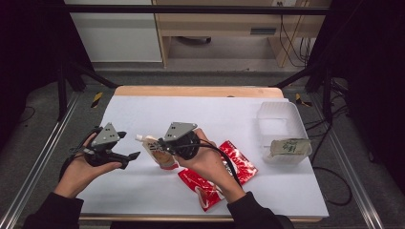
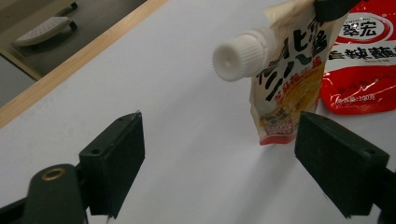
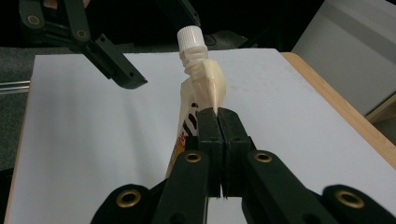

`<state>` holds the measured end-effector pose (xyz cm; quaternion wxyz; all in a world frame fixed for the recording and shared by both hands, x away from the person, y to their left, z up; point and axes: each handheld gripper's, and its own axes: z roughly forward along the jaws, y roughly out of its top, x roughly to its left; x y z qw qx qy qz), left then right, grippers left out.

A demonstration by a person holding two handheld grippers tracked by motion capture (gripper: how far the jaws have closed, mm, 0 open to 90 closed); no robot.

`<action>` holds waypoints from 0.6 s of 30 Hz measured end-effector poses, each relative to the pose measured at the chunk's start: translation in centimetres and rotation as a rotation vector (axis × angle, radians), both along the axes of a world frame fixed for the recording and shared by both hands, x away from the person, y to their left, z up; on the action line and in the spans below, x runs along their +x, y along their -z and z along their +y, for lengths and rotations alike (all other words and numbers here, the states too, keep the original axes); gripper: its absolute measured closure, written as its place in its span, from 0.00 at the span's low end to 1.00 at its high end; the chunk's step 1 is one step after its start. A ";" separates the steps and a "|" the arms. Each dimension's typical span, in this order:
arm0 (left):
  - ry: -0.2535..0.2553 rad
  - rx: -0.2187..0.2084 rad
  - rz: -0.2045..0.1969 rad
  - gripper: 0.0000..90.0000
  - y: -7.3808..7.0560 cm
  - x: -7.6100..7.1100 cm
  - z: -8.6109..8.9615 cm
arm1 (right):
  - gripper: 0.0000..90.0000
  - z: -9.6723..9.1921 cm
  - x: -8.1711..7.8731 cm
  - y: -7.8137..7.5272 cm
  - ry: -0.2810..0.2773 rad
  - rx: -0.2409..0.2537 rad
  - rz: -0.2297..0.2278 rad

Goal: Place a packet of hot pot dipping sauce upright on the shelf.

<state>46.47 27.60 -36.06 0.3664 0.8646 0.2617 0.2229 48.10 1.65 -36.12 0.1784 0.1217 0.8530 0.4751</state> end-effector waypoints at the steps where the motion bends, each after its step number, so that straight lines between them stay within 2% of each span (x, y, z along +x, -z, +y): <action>1: 0.003 0.002 0.001 0.18 0.0 0.1 -0.1 | 1.00 0.0 0.0 0.0 -0.002 -0.001 0.000; 8: 0.034 0.031 -0.008 0.21 -0.4 0.5 -1.5 | 1.00 0.0 -0.4 -0.4 -0.013 0.003 -0.009; 11: 0.055 0.044 -0.014 0.24 -0.8 0.8 -2.0 | 1.00 0.1 -0.5 -0.6 -0.021 0.006 -0.015; 18: 0.100 0.040 -0.010 0.36 -1.5 1.0 -2.7 | 1.00 0.2 -0.7 -0.7 -0.026 0.010 -0.016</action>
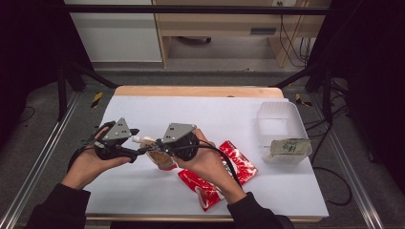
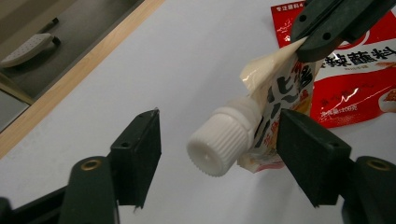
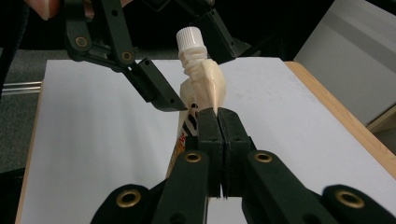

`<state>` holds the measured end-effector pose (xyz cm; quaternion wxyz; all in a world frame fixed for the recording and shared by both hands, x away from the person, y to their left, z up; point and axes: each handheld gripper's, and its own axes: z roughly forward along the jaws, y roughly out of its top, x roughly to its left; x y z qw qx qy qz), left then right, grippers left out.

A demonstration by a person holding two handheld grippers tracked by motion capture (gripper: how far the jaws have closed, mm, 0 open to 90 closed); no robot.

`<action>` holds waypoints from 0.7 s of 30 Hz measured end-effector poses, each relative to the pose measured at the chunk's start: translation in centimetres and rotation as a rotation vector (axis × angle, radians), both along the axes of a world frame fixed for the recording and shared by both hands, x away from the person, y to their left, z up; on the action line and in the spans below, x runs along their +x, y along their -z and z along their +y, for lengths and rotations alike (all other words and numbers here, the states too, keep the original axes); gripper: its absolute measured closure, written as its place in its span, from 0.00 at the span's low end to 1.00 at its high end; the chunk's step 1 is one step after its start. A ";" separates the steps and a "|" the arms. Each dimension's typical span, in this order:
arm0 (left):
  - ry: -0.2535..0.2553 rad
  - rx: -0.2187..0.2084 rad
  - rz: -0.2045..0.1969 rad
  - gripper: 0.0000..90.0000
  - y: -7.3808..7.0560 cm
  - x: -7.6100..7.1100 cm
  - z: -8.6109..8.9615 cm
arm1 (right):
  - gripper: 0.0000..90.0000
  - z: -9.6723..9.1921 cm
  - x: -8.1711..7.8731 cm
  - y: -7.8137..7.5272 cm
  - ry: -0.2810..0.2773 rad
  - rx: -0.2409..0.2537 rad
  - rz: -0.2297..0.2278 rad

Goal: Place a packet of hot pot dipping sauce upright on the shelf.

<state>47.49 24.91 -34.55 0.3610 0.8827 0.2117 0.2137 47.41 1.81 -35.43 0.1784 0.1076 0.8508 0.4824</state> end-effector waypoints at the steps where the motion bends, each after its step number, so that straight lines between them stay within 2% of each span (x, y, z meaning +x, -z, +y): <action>1: 0.006 -0.002 0.004 0.37 0.0 0.0 0.0 | 1.00 0.0 0.0 0.0 -0.001 0.000 0.000; 3: 0.015 0.003 0.007 0.41 0.0 0.1 -0.1 | 1.00 0.1 0.0 0.0 -0.004 -0.001 -0.001; 4: 0.016 0.003 0.008 0.47 -0.1 0.1 -0.1 | 1.00 0.1 0.0 0.0 -0.004 -0.002 0.000; 5: 0.017 -0.001 0.005 0.47 -0.1 0.1 -0.1 | 1.00 0.1 0.0 0.0 -0.004 -0.002 0.000; 6: 0.016 -0.005 0.003 0.53 -0.1 0.1 0.0 | 1.00 0.0 0.0 0.0 -0.002 -0.002 0.002; 7: 0.014 -0.012 0.010 0.53 -0.1 0.1 0.0 | 1.00 0.0 0.0 0.0 -0.002 -0.002 0.002; 10: 0.022 0.001 0.021 0.57 -0.1 0.2 -0.1 | 1.00 0.1 0.0 0.1 -0.003 0.001 0.004; 16: 0.038 -0.020 0.050 0.70 -0.4 0.4 0.0 | 1.00 -0.2 0.2 0.0 0.004 0.001 0.005; 21: 0.059 -0.007 0.062 0.76 -0.8 0.3 -0.2 | 0.99 -0.6 0.4 0.0 0.018 0.015 0.017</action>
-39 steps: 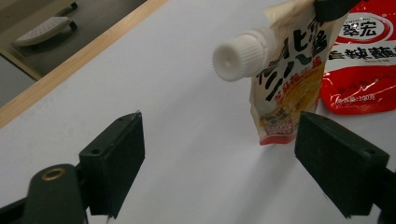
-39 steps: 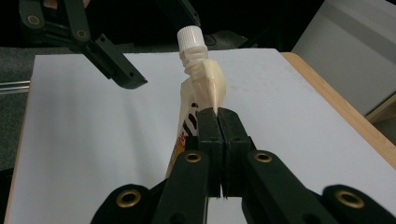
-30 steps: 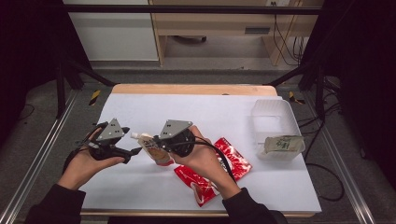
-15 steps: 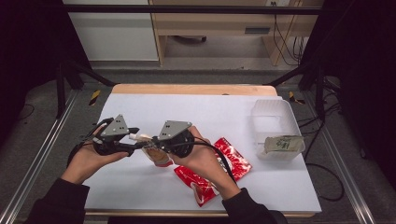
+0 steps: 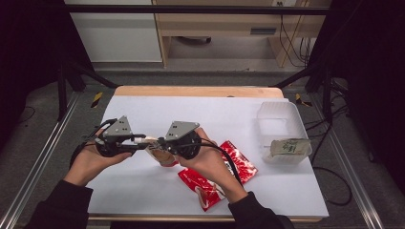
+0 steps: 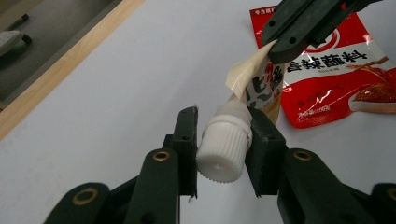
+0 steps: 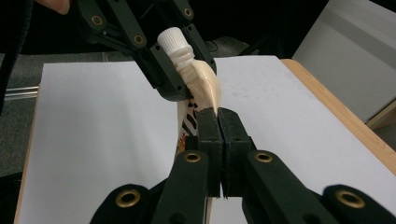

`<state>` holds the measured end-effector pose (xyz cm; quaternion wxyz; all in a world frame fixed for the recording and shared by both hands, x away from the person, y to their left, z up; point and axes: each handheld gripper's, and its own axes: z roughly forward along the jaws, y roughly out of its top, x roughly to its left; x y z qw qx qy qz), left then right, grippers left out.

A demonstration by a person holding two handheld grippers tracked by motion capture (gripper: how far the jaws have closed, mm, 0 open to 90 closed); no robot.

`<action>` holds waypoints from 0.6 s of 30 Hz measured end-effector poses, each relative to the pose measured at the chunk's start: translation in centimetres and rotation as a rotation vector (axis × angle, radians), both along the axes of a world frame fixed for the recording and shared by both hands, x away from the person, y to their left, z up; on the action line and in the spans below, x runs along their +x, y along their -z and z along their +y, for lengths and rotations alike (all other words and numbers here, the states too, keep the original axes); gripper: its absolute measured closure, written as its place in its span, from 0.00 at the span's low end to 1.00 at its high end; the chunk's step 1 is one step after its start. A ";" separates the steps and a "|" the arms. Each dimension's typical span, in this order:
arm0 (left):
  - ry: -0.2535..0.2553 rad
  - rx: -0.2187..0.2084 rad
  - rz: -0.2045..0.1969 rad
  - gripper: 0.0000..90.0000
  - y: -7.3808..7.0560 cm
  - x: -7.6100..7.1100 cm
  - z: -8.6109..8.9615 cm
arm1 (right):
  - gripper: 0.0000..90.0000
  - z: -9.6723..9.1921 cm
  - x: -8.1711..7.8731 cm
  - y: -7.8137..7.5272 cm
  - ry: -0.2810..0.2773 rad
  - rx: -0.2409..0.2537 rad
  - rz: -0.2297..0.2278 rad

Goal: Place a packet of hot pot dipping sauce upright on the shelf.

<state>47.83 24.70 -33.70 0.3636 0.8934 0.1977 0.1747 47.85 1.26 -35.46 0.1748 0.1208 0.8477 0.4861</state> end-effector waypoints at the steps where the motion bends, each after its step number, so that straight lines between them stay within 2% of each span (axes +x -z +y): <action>1: 0.004 0.000 -0.001 0.77 -0.1 0.0 -0.1 | 0.99 0.0 0.0 0.0 0.003 0.000 0.002; 5: 0.019 0.009 -0.008 0.79 -0.7 -0.2 -0.4 | 0.99 -0.2 0.2 0.1 0.011 0.007 0.011; 11: 0.044 0.024 0.010 0.80 -1.8 -0.1 -0.9 | 0.98 -0.5 0.3 -0.1 0.015 0.010 0.015; 13: 0.056 0.043 0.005 0.80 -2.4 -0.1 -1.2 | 0.98 -0.6 0.3 -0.2 0.018 0.015 0.016; 16: 0.069 0.066 0.000 0.81 -3.0 -0.2 -1.6 | 0.94 -0.7 0.4 -0.2 0.017 0.024 0.018; 18: 0.072 0.083 -0.003 0.81 -3.3 -0.2 -1.6 | 0.88 -0.8 0.4 -0.3 0.018 0.020 0.018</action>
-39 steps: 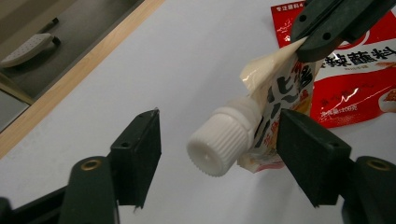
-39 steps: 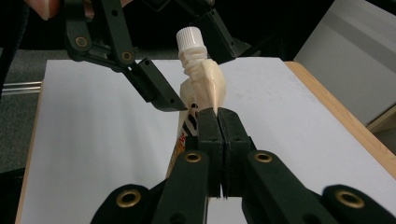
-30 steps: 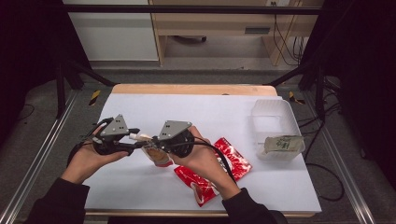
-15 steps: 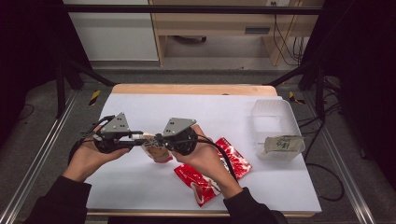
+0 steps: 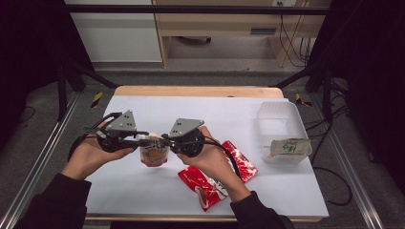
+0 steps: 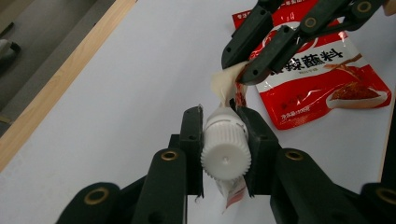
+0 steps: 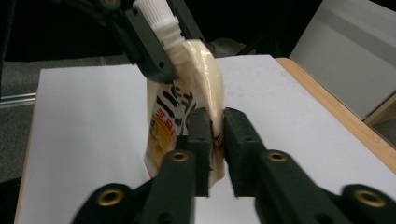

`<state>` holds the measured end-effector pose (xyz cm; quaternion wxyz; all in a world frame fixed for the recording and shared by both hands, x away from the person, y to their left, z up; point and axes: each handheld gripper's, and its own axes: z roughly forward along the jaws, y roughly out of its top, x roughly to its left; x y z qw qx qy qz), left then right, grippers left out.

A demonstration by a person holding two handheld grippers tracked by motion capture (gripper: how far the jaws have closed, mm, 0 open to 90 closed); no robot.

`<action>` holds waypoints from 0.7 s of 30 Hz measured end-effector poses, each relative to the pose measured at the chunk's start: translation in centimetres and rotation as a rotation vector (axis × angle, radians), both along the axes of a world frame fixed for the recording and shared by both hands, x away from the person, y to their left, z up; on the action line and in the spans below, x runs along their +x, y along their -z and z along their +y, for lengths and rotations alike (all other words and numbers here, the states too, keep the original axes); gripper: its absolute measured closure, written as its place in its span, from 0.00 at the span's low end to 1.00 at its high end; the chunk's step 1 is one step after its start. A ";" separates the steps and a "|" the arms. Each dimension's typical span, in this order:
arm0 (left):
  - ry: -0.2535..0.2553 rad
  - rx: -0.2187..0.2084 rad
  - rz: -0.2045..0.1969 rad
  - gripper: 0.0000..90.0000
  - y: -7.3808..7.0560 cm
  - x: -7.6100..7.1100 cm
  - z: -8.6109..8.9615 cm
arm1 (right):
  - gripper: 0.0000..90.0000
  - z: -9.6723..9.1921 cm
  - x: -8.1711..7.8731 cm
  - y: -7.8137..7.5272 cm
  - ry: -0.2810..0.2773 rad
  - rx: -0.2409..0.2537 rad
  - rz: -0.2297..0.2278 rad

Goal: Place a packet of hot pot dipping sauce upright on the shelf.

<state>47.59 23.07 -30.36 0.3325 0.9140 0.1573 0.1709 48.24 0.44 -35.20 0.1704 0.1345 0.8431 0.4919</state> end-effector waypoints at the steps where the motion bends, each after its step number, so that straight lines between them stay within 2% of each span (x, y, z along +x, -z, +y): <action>1: 0.002 0.000 0.000 0.81 -0.1 0.0 0.0 | 0.83 0.0 0.0 0.0 0.002 -0.011 -0.001; 2: 0.002 0.000 -0.001 0.81 -0.2 0.0 0.1 | 0.77 -0.1 0.1 0.0 0.005 -0.022 -0.002; 3: -0.001 -0.002 -0.003 0.81 -0.4 0.1 0.1 | 0.63 -0.2 0.1 0.2 0.019 -0.055 0.007; 4: 0.004 -0.001 0.000 0.81 -0.5 0.1 0.2 | 0.63 -0.2 0.1 0.2 0.019 -0.055 0.007; 6: 0.010 0.012 -0.007 0.81 -0.7 0.0 0.2 | 0.52 -0.2 0.1 0.4 0.032 -0.086 -0.014; 8: 0.014 0.013 -0.008 0.81 -0.9 0.1 0.2 | 0.40 -0.2 0.3 0.6 0.037 -0.110 0.003; 12: 0.025 0.013 -0.002 0.81 -1.1 0.3 0.5 | 0.31 -0.2 0.8 0.7 0.036 -0.121 0.013; 13: 0.028 0.008 0.001 0.81 -1.0 0.4 0.6 | 0.28 -0.1 1.1 0.4 0.025 -0.156 0.022; 15: 0.030 0.007 0.003 0.81 -1.0 0.5 0.6 | 0.24 0.1 1.4 -0.2 0.012 -0.173 0.035; 18: 0.039 0.016 0.006 0.81 -0.8 0.6 0.6 | 0.26 0.3 1.7 -1.0 -0.009 -0.191 0.039; 20: 0.048 0.026 0.009 0.81 -0.7 0.6 0.4 | 0.32 0.6 1.9 -1.7 -0.029 -0.221 0.034; 21: 0.049 0.036 0.006 0.81 -0.6 0.6 0.4 | 0.38 0.9 2.0 -2.2 -0.046 -0.256 0.026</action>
